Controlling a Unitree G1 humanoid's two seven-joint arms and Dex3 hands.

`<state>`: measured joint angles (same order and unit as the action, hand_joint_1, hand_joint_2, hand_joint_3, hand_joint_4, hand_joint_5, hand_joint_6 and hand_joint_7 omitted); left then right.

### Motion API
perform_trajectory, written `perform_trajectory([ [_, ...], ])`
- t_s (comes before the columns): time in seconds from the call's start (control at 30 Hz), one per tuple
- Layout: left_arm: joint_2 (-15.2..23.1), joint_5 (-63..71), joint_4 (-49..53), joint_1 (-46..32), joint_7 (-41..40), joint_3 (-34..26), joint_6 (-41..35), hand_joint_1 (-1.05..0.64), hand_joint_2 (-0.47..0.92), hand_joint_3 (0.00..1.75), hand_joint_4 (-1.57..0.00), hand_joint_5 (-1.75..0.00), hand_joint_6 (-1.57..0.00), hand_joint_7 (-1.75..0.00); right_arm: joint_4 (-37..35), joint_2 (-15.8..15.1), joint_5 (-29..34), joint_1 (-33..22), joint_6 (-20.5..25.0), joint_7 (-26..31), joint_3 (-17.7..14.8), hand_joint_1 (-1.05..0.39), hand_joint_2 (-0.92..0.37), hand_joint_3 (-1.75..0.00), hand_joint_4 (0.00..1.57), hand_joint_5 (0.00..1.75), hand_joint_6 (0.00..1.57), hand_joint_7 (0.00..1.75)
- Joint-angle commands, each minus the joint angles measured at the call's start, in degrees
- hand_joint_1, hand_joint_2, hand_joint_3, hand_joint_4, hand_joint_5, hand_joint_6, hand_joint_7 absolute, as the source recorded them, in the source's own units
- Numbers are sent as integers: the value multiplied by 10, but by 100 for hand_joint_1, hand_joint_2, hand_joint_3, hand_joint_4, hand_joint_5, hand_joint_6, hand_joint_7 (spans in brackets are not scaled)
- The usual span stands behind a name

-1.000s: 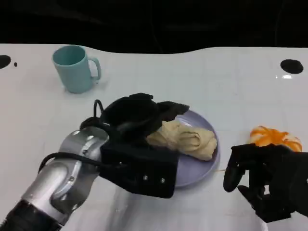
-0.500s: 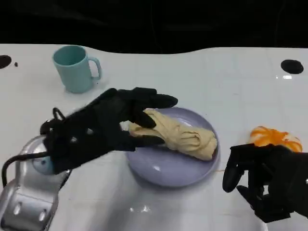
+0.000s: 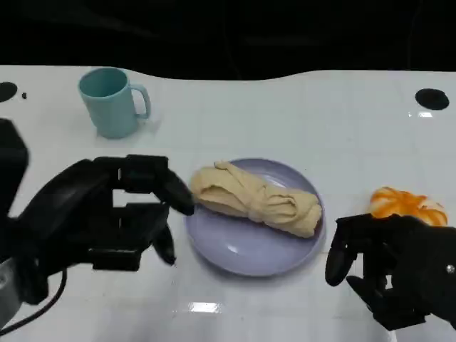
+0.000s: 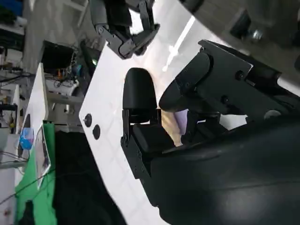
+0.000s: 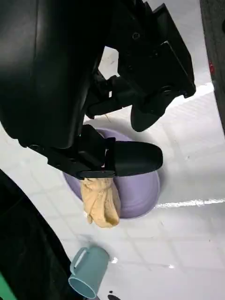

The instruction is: Grasp the towel on the left side of the plate with the left hand and place it into the plate.

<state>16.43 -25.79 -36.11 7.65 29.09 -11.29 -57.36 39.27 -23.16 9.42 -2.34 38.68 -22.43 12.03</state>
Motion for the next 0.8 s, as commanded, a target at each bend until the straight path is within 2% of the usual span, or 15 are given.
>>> perform_trajectory([
  [0.03, 0, -37, -19, -21, -36, -25, -49, -12, 59, 124, -83, -175, -77, -153, -8, -11, -1, 1, -13, -1, -10, -3, -55, -109, 73, 175, 70, 141],
  [0.17, 1, -35, -7, -33, -72, -5, -68, -14, 59, 120, -82, -175, -69, -164, -12, -13, -3, -2, -20, -2, -16, -2, -55, -109, 73, 175, 71, 141],
  [0.3, 29, -13, 33, -37, -72, 29, -43, -10, 59, 120, -82, -175, -70, -166, -18, -11, -8, -6, -37, -1, -23, 0, -55, -109, 73, 175, 71, 141],
  [0.5, 62, -4, 81, -22, -57, 54, -24, -9, 60, 117, -81, -175, -71, -162, -23, -9, -1, -6, -44, 1, -20, -1, -54, -110, 74, 175, 72, 141],
  [0.67, 69, -2, 90, -16, -66, 69, -29, -9, 58, 117, -80, -175, -73, -158, -34, -9, -3, -10, -61, 1, -20, -1, -54, -110, 74, 175, 71, 140],
  [0.8, 76, -3, 100, -22, -50, 79, -4, -8, 57, 121, -80, -175, -72, -161, -35, -7, -1, -10, -60, 2, -20, -1, -54, -110, 74, 175, 71, 140],
])
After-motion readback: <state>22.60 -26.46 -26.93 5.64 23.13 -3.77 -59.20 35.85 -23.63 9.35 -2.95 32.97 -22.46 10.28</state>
